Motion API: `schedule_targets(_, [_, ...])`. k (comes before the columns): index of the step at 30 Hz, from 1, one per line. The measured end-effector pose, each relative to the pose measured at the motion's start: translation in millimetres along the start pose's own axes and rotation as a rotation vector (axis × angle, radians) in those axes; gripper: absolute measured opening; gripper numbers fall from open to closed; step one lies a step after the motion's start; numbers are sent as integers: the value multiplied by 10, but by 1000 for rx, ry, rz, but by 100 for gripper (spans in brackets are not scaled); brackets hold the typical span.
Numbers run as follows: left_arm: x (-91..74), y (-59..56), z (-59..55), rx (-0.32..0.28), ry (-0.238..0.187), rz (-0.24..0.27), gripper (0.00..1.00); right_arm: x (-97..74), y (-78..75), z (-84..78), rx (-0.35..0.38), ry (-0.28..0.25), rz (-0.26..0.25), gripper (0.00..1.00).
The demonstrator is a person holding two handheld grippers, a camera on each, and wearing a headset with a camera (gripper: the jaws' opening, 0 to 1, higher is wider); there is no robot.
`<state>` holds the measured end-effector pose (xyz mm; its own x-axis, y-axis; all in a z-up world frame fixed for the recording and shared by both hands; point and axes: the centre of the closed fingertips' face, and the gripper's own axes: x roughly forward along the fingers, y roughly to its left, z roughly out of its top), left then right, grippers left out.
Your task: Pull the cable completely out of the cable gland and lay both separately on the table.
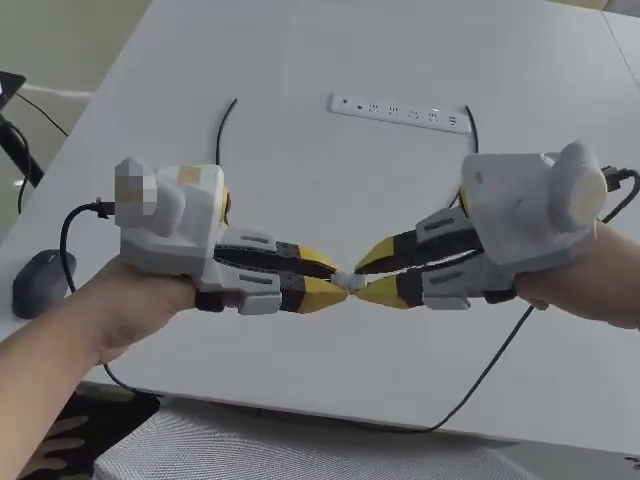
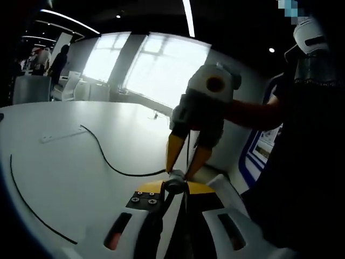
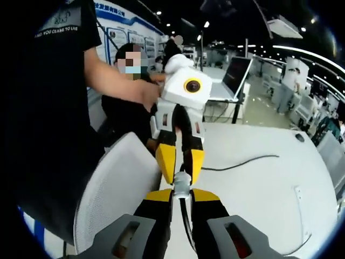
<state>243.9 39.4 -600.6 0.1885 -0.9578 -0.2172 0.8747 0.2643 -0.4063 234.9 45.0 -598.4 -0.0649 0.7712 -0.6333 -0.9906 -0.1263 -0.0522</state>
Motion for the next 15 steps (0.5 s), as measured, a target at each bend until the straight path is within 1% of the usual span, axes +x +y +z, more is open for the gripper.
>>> schedule_targets(3, [-4, 16, 4, -15, -12, 0, 14, 2, -19, -8, -48, 9, -50, 8])
schedule_targets(5, [-7, 20, 15, -9, -17, 8, 14, 6, -38, -2, -92, 18, -93, 8])
schedule_targets(9, [-10, 8, -2, -3, -4, 6, 15, 34, -19, -32, -93, 22, -112, 8])
schedule_targets(10, [-12, 5, -15, 4, 7, 3, 15, 37, -33, -38, -79, 15, -123, 8])
schedule_targets(13, [-10, 13, -12, 5, 6, 4, 15, 36, -46, -43, -78, 19, -127, 8])
schedule_targets(15, [-10, 18, -1, 5, 0, 4, 15, 37, -68, -53, -61, 22, -130, 9])
